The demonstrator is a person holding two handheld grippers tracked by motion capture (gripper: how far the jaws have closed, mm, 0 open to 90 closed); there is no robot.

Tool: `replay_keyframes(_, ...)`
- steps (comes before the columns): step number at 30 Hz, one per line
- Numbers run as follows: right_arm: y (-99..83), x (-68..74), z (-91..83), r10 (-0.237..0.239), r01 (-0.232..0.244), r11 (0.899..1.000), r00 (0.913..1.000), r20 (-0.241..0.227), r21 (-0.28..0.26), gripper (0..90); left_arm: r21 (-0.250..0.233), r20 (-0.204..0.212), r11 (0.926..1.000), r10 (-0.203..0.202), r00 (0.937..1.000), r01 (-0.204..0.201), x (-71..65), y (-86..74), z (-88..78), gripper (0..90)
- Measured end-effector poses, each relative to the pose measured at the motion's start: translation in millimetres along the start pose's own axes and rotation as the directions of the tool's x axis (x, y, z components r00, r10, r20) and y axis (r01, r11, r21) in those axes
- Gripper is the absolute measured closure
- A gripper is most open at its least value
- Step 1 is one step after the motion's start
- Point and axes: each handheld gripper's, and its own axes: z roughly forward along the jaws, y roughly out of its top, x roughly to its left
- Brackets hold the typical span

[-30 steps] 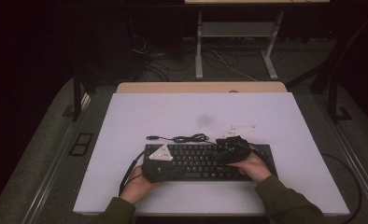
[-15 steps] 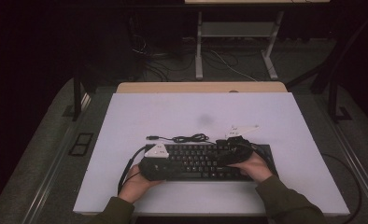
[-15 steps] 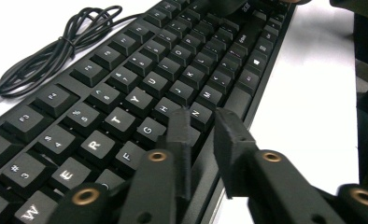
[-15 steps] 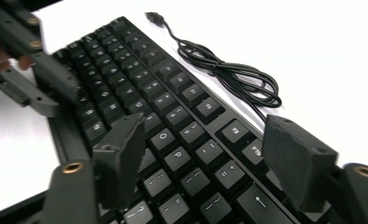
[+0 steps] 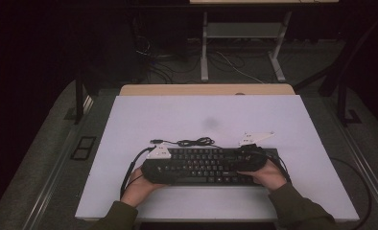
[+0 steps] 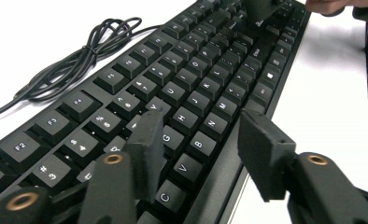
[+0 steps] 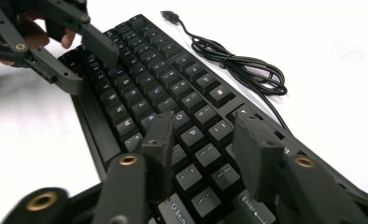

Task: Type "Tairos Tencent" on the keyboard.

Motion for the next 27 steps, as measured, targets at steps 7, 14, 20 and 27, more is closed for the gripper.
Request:
replay_keyframes(7, -6.8, 1.3, -8.7, -0.005, 0.005, 1.000, 0.9999, -0.010, -0.002, 74.9, -0.016, -0.026, 0.9998, -0.012, 0.9996, 0.012, 3.0, 0.0, 0.1, 34.9)
replay_keyframes(14, -12.2, 2.9, -17.9, -0.019, 0.019, 1.000, 0.9992, -0.034, 0.004, 88.2, -0.017, -0.049, 0.9997, -0.018, 0.9986, 0.017, 5.8, 1.0, 3.4, 25.2)
replay_keyframes(20, -22.0, 1.5, -23.8, -0.016, 0.017, 1.000, 0.9993, -0.034, 0.019, 89.6, -0.025, -0.063, 0.9995, -0.023, 0.9978, 0.022, 8.1, 2.7, 5.6, 22.0)
replay_keyframes(27, -25.1, 4.3, -20.1, -0.046, 0.048, 0.998, 0.9979, -0.046, 0.042, 89.6, -0.031, -0.085, 0.9993, -0.023, 0.9962, 0.020, 12.2, 6.3, 6.9, 20.6)
